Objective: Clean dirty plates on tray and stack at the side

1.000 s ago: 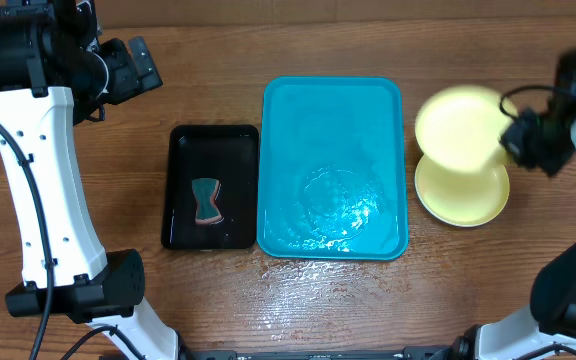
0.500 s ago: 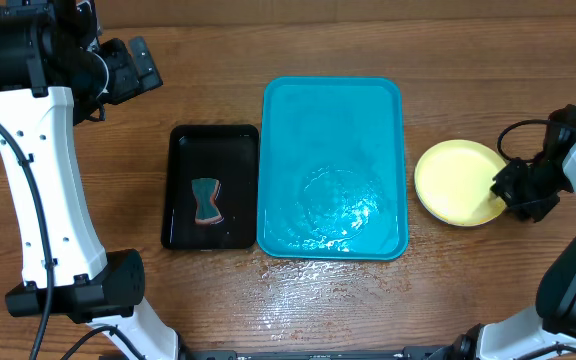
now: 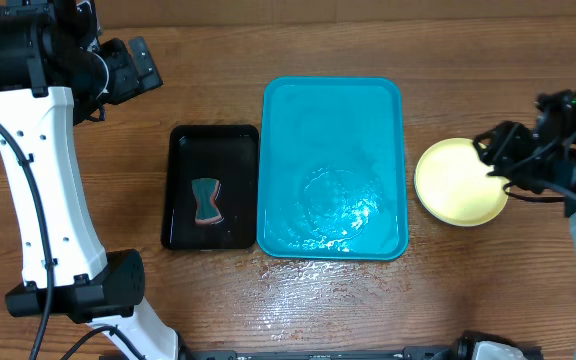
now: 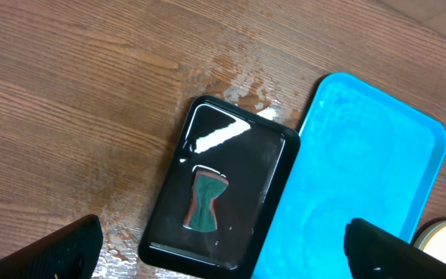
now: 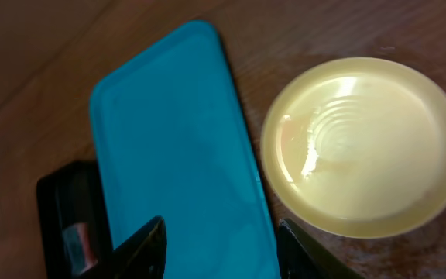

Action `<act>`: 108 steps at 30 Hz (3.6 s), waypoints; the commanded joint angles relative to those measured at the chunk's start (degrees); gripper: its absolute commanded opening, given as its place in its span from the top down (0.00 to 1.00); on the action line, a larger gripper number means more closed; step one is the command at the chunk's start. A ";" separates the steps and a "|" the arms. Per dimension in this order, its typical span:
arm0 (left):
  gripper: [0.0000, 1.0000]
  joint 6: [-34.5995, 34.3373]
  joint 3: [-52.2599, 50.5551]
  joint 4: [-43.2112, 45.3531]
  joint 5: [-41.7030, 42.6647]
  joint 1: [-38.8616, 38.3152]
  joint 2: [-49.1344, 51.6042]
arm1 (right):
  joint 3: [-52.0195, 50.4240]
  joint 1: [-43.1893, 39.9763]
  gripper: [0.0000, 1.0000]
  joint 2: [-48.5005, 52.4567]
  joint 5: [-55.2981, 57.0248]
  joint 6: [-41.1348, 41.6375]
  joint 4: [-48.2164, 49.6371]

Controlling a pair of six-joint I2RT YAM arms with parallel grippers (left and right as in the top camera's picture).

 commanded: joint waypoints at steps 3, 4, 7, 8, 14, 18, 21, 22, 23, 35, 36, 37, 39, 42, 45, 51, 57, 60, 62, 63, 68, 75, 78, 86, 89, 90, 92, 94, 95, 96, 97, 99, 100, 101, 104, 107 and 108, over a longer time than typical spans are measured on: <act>0.00 1.09 0.85 -0.11 0.57 0.22 -0.79 | 0.81 10.34 0.52 -0.87 -2.78 -2.32 1.09; 0.00 1.09 0.85 -0.11 0.57 0.22 -0.79 | 0.81 11.96 0.52 -0.70 -2.73 -2.32 1.33; 0.00 1.09 0.85 -0.11 0.57 0.22 -0.79 | 0.81 15.78 0.52 -0.42 -1.68 -2.27 2.29; 0.00 1.09 0.85 -0.11 0.57 0.22 -0.76 | 0.81 16.50 0.52 -0.42 -1.42 -2.27 2.54; 0.00 -0.74 0.85 0.09 1.07 0.22 -0.79 | 0.81 18.40 0.48 -0.42 -0.63 -2.29 3.02; 0.00 -4.26 0.85 0.35 5.51 0.22 -0.79 | 0.81 18.40 0.40 -0.42 -0.63 -2.27 3.13; 0.00 -4.04 0.85 0.46 9.31 0.22 -0.79 | 0.81 18.40 0.25 -0.42 -0.66 -2.27 3.15; 0.00 -3.85 0.85 0.42 9.53 0.22 -0.79 | 0.81 18.40 0.19 -0.42 -0.66 -2.27 3.13; 0.00 -3.06 0.85 0.15 9.55 0.22 -0.79 | 0.81 18.40 0.11 -0.42 -0.66 -2.27 3.13; 0.00 7.52 0.85 -0.13 10.40 -4.59 -0.79 | 0.81 18.40 0.00 -0.42 -0.66 -2.27 3.10; 0.00 7.52 0.85 -0.11 8.85 -5.14 -0.79 | 0.81 18.40 0.00 -0.42 -0.66 -2.25 3.10; 0.00 7.50 0.85 -0.11 7.39 -5.60 -0.79 | 0.81 18.40 0.00 -0.42 -0.66 -2.27 3.10; 0.00 7.50 0.85 -0.11 6.23 -6.34 -0.79 | 0.81 18.40 0.00 -0.42 -0.66 -2.25 3.10; 0.00 7.48 0.85 -0.11 6.23 -6.93 -0.76 | 0.81 18.40 0.00 -0.42 -0.66 -2.25 3.13; 0.00 7.48 0.85 -0.11 6.23 -6.95 -0.76 | 0.81 18.40 0.00 -0.42 -0.66 -2.25 3.13; 0.00 6.64 0.85 -0.11 6.51 -6.97 -0.76 | 0.81 18.40 0.00 -0.42 -0.66 -2.25 3.13; 0.00 6.64 0.85 -0.11 6.51 -6.97 -0.76 | 0.81 18.40 0.00 -0.42 -0.66 -2.25 3.13; 0.00 6.64 0.85 -0.11 6.51 -6.95 -0.76 | 0.74 18.40 0.00 -0.44 -0.63 -2.27 3.13; 0.00 6.64 0.85 -0.11 6.51 -6.97 -0.76 | 0.46 18.40 0.00 -1.25 -0.63 -2.25 3.15; 0.00 6.64 0.85 -0.11 6.51 -6.97 -0.76 | 0.31 18.40 0.00 -1.84 -0.63 -2.27 3.08; 0.00 6.64 0.85 -0.11 6.51 -6.97 -0.76 | -1.18 18.40 0.00 -9.18 3.34 -2.27 2.91; 0.00 6.64 0.85 -0.09 6.49 -6.97 -0.76 | -3.96 18.40 0.00 -22.95 16.06 -2.84 7.52; 0.00 6.64 0.85 -0.11 6.49 -6.97 -0.76 | -10.12 18.38 0.00 -29.88 17.18 -6.88 13.14; 0.00 6.64 0.85 -0.11 6.49 -6.95 -0.76 | -37.13 18.34 0.00 -50.25 17.77 -8.26 27.39; 0.00 6.64 0.85 -0.11 6.51 -6.97 -0.76 | -47.10 18.34 0.00 -57.33 17.49 -8.04 32.11; 0.00 6.64 0.85 -0.11 6.51 -6.97 -0.76 | -49.68 18.34 0.00 -59.30 16.96 -8.04 33.51; 0.00 6.64 0.85 -0.09 6.49 -6.97 -0.76 | -55.08 18.36 0.00 -63.71 16.20 -8.04 37.05; 0.00 6.64 0.85 -0.11 6.49 -6.95 -0.76 | -59.04 18.34 0.00 -67.19 16.09 -8.07 39.89; 0.00 6.64 0.85 -0.11 6.47 -6.95 -0.76 | -60.74 18.36 0.00 -68.74 16.06 -8.07 41.05; 0.00 6.64 0.85 -0.11 6.49 -6.95 -0.76 | -61.96 18.36 0.00 -69.96 16.09 -8.07 41.79; 0.00 6.64 0.85 -0.11 6.49 -6.95 -0.76 | -63.14 18.36 0.00 -71.10 16.06 -8.07 42.69; 0.00 6.64 0.85 -0.11 6.49 -6.97 -0.76 | -65.55 18.36 0.00 -73.16 16.09 -8.07 44.85; 0.00 6.64 0.85 -0.11 6.47 -6.95 -0.76 | -66.18 18.36 0.00 -73.07 16.09 -8.07 45.90; 0.00 6.64 0.85 -0.11 6.47 -6.95 -0.76 | -67.19 18.36 0.00 -73.02 16.06 -8.07 47.19; 0.00 6.64 0.85 -0.11 6.47 -6.93 -0.76 | -70.01 18.36 0.00 -73.02 16.09 -8.07 51.67; 0.00 6.64 0.85 -0.11 6.47 -6.93 -0.76 | -73.55 18.36 0.00 -73.02 16.17 -8.11 58.88; 0.00 6.64 0.85 -0.11 6.47 -6.93 -0.76 | -73.40 18.36 0.00 -73.02 16.37 -8.13 58.27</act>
